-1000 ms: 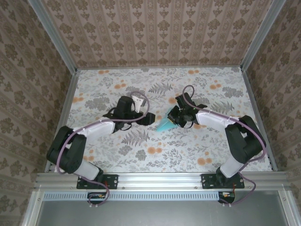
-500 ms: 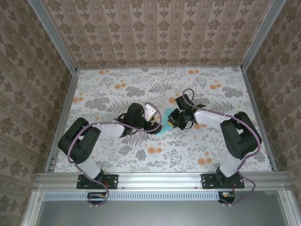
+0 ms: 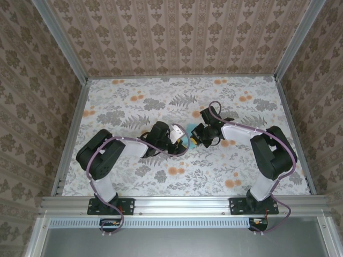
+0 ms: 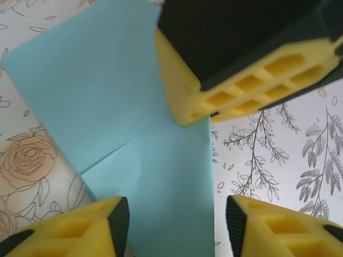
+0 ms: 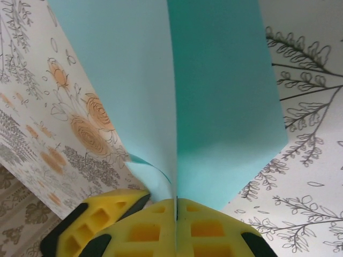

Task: Fold a paper plane with a square sheet of paper (pick it up from the middle)
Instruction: Fourth fold the wing at the center of the table.

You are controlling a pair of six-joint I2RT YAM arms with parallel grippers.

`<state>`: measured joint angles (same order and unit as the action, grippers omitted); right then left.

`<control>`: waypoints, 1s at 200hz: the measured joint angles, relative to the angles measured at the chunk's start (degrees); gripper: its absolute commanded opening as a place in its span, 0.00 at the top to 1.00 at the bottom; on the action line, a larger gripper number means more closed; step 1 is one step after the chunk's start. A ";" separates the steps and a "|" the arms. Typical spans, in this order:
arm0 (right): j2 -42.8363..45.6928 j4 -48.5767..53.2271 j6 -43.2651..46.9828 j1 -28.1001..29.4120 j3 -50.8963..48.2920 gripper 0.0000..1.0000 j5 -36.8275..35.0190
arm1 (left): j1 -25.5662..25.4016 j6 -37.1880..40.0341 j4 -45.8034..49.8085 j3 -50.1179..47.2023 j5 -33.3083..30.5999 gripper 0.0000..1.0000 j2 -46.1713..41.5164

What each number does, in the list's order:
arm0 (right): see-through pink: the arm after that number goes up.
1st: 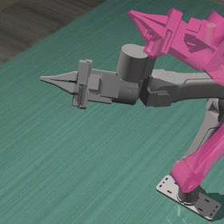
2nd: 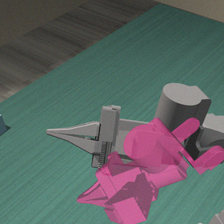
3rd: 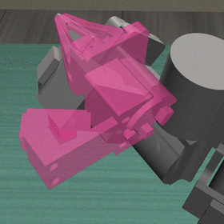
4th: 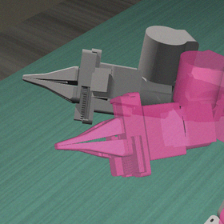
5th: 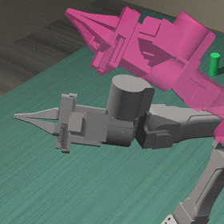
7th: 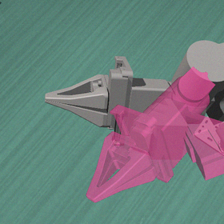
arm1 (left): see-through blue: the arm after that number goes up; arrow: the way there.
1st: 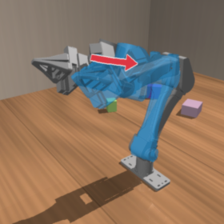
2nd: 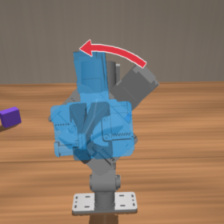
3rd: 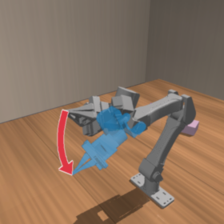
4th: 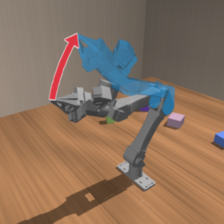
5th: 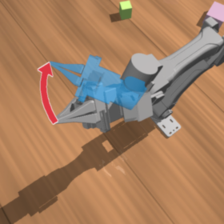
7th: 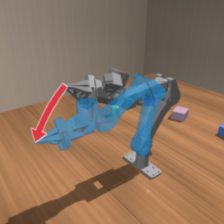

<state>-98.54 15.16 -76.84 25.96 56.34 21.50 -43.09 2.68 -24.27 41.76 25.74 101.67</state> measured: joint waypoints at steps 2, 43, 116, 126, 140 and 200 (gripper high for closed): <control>0.00 0.00 -0.02 0.00 0.00 1.00 0.02 | 0.00 0.02 0.00 0.00 0.02 0.53 0.04; -0.22 0.09 -0.17 -0.11 0.22 1.00 0.24 | 0.00 1.22 -0.11 0.35 0.04 0.67 0.72; -0.85 0.31 -0.07 -0.98 0.35 0.69 1.64 | -0.02 1.68 -0.33 0.66 -0.68 0.80 0.72; -0.85 0.39 0.44 -1.29 0.35 0.64 1.73 | -0.02 1.68 -0.42 0.66 -0.87 0.81 0.72; -0.83 0.59 0.74 -1.75 0.35 0.60 1.73 | 0.00 1.68 -0.46 0.66 -1.09 0.81 0.72; -0.83 1.81 1.62 -3.23 0.35 0.66 2.78 | 0.00 2.60 -0.48 0.66 -1.31 0.78 0.72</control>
<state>-99.37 16.97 -75.22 22.72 56.69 24.27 -43.09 5.28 -24.75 42.41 24.43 102.39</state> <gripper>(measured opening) 0.358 0.210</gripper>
